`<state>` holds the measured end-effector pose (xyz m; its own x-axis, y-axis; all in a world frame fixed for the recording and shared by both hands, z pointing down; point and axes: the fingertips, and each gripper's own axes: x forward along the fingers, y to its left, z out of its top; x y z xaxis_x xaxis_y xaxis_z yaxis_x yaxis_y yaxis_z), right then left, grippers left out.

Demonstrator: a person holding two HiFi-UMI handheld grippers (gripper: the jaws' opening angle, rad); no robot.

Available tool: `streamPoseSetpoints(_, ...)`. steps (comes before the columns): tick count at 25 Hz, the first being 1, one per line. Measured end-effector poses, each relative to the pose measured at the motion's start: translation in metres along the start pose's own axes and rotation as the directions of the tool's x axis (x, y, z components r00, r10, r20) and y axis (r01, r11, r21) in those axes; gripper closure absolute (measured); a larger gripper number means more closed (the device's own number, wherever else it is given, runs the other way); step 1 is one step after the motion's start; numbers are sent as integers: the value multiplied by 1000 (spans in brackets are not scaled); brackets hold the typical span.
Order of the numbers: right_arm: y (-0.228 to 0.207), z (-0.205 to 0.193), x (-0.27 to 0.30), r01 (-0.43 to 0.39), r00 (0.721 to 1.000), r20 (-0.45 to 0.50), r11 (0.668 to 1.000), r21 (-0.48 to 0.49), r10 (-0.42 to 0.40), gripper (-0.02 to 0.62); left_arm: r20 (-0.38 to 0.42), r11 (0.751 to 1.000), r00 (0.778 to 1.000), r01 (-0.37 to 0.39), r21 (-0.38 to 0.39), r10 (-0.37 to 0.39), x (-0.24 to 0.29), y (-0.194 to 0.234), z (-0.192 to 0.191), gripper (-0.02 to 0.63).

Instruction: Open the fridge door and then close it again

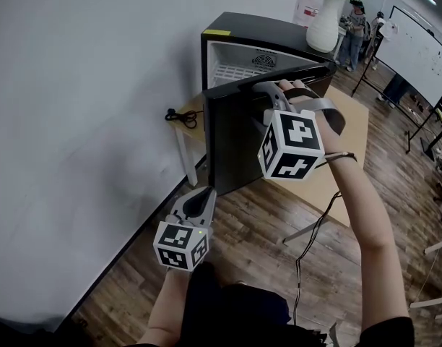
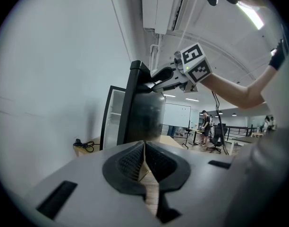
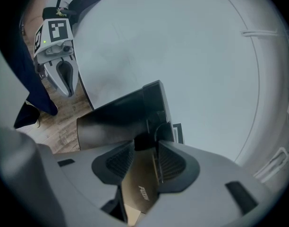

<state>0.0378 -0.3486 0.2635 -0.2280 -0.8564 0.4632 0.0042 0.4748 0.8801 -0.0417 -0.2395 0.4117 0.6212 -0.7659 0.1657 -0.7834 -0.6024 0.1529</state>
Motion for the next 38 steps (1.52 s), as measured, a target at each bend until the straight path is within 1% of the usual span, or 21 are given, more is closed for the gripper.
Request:
streamPoseSetpoints(5, 12, -8, -22, 2, 1000, 13, 1000, -14, -2, 459, 6, 1000, 1000, 1, 13, -1, -7, -22, -5, 597)
streamPoseSetpoints(8, 16, -11, -31, 7, 1000, 26, 1000, -26, -6, 459, 6, 1000, 1000, -3, 16, 3, -9, -28, -6, 597)
streamPoseSetpoints(13, 16, -11, -33, 9, 998, 63, 999, -50, -6, 459, 5, 1000, 1000, -8, 12, 8, -8, -21, -6, 597)
streamPoseSetpoints(16, 17, -12, -34, 2, 998, 69, 998, -58, 2, 459, 3, 1000, 1000, -9, 7, 9, -5, -17, -7, 597)
streamPoseSetpoints(20, 30, -24, -63, 7, 997, 77, 998, -69, -1, 459, 5, 1000, 1000, -9, 11, 9, -13, -46, -16, 597)
streamPoseSetpoints(22, 36, -30, -73, 6, 997, 80, 997, -73, 0, 459, 4, 1000, 1000, 2, 15, -2, -14, -59, -19, 597)
streamPoseSetpoints(27, 42, -37, -86, 6, 996, 92, 996, -87, 2, 457, 3, 999, 999, 37, 17, -37, -10, -76, -22, 597)
streamPoseSetpoints(38, 55, -63, -119, 4, 990, 142, 993, -115, 12, 456, -35, 991, 991, 128, 33, -127, -1, -115, -30, 597)
